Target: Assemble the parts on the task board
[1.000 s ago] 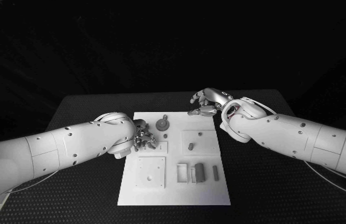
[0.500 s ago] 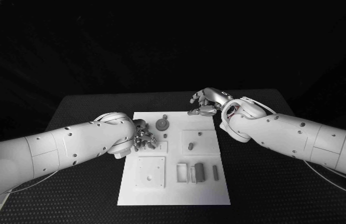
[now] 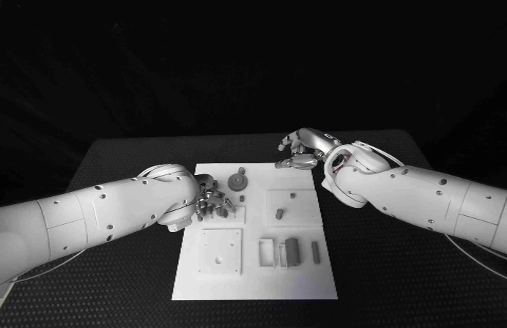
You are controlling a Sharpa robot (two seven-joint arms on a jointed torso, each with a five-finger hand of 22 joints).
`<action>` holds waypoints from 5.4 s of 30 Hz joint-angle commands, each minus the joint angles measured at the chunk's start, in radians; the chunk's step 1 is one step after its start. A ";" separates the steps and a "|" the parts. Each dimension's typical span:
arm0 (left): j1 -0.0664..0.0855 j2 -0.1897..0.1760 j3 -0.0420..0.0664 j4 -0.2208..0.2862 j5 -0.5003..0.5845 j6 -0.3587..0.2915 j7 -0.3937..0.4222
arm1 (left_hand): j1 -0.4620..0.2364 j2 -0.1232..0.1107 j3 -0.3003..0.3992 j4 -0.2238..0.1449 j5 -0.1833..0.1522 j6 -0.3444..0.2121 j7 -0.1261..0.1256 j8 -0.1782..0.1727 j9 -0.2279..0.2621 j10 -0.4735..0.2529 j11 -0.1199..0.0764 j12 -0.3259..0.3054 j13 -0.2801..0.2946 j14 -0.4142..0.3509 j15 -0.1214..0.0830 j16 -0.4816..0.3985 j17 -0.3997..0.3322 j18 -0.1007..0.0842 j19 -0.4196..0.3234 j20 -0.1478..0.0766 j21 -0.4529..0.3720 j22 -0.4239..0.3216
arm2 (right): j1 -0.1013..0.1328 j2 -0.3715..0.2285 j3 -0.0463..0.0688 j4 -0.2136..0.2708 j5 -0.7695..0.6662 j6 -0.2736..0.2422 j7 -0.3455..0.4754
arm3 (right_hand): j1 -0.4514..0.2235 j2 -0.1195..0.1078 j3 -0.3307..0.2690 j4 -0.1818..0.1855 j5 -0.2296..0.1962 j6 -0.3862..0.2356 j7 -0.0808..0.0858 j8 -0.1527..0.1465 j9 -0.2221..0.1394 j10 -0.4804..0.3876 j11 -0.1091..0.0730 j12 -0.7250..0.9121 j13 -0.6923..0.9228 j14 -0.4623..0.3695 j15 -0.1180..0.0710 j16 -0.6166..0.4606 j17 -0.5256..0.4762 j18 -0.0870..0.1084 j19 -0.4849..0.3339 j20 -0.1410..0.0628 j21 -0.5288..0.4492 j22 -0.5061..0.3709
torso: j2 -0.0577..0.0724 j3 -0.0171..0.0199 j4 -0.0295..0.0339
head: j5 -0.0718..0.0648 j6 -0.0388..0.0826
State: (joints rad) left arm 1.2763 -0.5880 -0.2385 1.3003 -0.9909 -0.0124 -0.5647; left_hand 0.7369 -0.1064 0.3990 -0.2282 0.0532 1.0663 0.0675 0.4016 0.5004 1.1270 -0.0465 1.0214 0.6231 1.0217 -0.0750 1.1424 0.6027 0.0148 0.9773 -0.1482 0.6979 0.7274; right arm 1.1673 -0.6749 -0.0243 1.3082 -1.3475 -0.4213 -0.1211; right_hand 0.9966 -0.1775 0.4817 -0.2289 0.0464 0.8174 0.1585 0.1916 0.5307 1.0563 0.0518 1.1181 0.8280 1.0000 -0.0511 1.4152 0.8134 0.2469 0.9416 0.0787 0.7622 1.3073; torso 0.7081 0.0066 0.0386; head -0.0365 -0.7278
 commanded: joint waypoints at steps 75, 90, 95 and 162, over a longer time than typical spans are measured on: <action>0.062 -0.049 0.060 -0.052 0.062 0.012 0.006 | 0.013 0.018 0.060 0.023 0.017 0.011 -0.009 0.004 0.002 -0.002 -0.004 0.022 0.009 -0.001 -0.004 0.025 -0.012 0.004 0.016 -0.025 -0.005 0.020 | -0.001 0.001 0.001 -0.021 -0.002 0.018 0.005 | -0.001 0.011 -0.006 -0.002 0.003 0.000 0.006 0.003 -0.001 0.002 -0.001 0.004 -0.002 -0.001 -0.004 0.003 -0.002 0.015 -0.004 0.006 0.001 0.015 | 0.001 0.0003 -0.0001 | -0.001 0.016; 0.064 0.079 0.062 -0.263 0.042 0.059 0.015 | -0.013 0.030 0.020 0.009 0.020 -0.018 0.001 -0.010 -0.003 -0.016 0.005 0.022 0.009 -0.014 -0.004 0.027 -0.021 0.002 0.008 -0.027 -0.016 0.027 | -0.001 0.007 0.001 -0.022 0.000 0.019 0.006 | -0.002 0.011 -0.006 -0.002 0.003 0.000 0.007 0.003 -0.001 0.002 -0.001 0.004 -0.002 -0.001 -0.004 0.003 -0.002 0.015 -0.004 0.006 0.001 0.015 | 0.002 0.0001 -0.0010 | -0.002 0.019; 0.059 0.119 0.060 -0.313 0.012 0.075 0.017 | -0.026 0.025 0.011 0.011 0.014 -0.048 0.013 -0.026 -0.010 -0.034 0.017 0.018 0.009 -0.030 0.001 0.024 -0.025 -0.001 -0.005 -0.023 -0.028 0.026 | -0.001 0.008 0.001 -0.022 0.000 0.018 0.006 | -0.002 0.011 -0.007 -0.002 0.003 0.000 0.007 0.003 -0.001 0.002 -0.001 0.004 -0.002 -0.001 -0.004 0.003 -0.002 0.015 -0.004 0.006 0.001 0.015 | 0.005 -0.0008 -0.0026 | -0.004 0.020; 0.008 0.205 0.060 -0.449 -0.014 0.118 0.047 | -0.018 0.060 0.004 -0.003 0.008 -0.061 0.019 -0.027 -0.010 -0.044 0.022 0.030 0.013 -0.039 0.003 0.037 -0.029 -0.001 -0.006 -0.021 -0.035 0.036 | -0.001 0.018 0.001 -0.022 0.001 0.020 0.006 | -0.004 0.013 -0.008 -0.002 0.003 -0.001 0.007 0.004 -0.002 0.001 -0.001 0.004 -0.004 -0.002 -0.004 0.003 -0.003 0.015 -0.005 0.006 0.001 0.015 | 0.003 -0.0010 -0.0012 | -0.014 0.010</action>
State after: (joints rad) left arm 1.2842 -0.3864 -0.1787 0.8507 -1.0029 0.0931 -0.5318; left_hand 0.7208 -0.0575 0.4026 -0.2259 0.0610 1.0088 0.0882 0.3738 0.4890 1.0899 -0.0232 1.0471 0.6345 0.9878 -0.0731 1.1726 0.5748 0.0149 0.9755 -0.1464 0.6670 0.7625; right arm 1.1665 -0.6579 -0.0242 1.2852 -1.3445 -0.4100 -0.1202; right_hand 0.9928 -0.1737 0.4789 -0.2316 0.0464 0.8137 0.1590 0.1915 0.5300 1.0563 0.0518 1.1181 0.8250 0.9993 -0.0458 1.4152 0.8118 0.2474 0.9380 0.0823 0.7622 1.3073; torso 0.7105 0.0058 0.0371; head -0.0499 -0.7168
